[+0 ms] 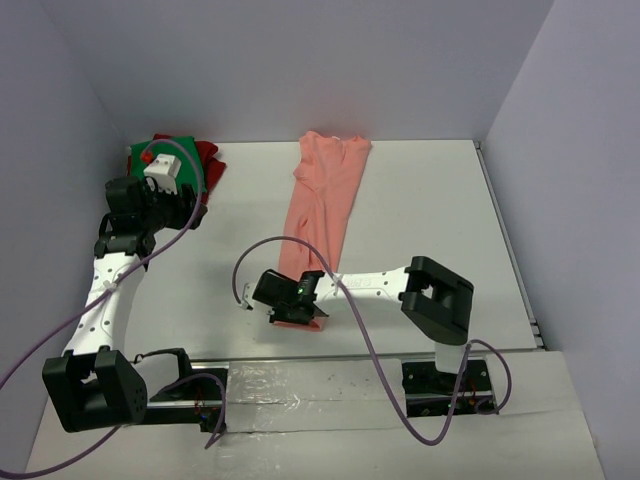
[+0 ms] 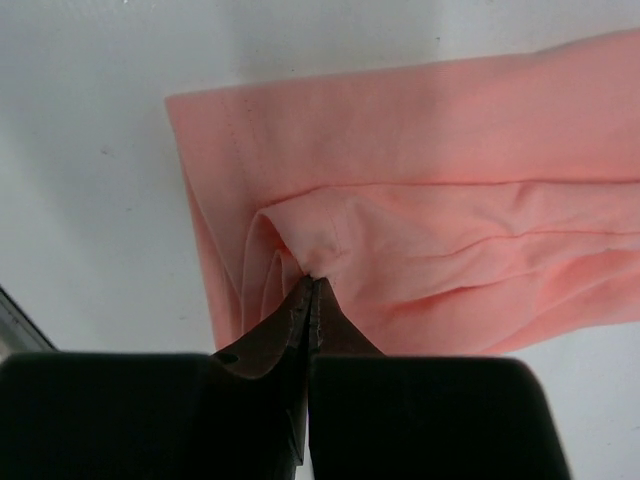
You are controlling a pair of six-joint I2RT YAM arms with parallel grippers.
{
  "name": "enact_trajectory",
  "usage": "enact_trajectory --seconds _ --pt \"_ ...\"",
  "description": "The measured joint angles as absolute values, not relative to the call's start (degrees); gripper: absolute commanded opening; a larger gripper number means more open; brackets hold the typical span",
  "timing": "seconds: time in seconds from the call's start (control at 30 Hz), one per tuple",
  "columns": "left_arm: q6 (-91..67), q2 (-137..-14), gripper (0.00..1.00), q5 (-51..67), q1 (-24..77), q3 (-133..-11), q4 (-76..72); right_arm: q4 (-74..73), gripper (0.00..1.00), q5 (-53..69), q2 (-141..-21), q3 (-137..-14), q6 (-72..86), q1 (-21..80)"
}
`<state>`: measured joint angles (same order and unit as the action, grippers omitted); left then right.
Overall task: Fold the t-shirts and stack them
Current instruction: Grab the bottom of the folded rectangular tshirt with right arm
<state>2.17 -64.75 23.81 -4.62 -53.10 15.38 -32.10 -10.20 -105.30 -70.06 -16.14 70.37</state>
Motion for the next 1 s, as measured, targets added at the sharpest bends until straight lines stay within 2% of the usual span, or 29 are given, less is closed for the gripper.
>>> enact_trajectory --seconds 0.9,1.0 --pt "2.13 -64.75 0.66 25.78 -4.67 -52.73 14.72 -27.27 0.0 -18.28 -119.17 -83.0 -23.64 78.98" --pt "2.15 -64.75 0.66 25.85 -4.67 -52.73 14.72 -27.22 0.25 -18.5 -120.44 -84.64 -23.83 79.72"
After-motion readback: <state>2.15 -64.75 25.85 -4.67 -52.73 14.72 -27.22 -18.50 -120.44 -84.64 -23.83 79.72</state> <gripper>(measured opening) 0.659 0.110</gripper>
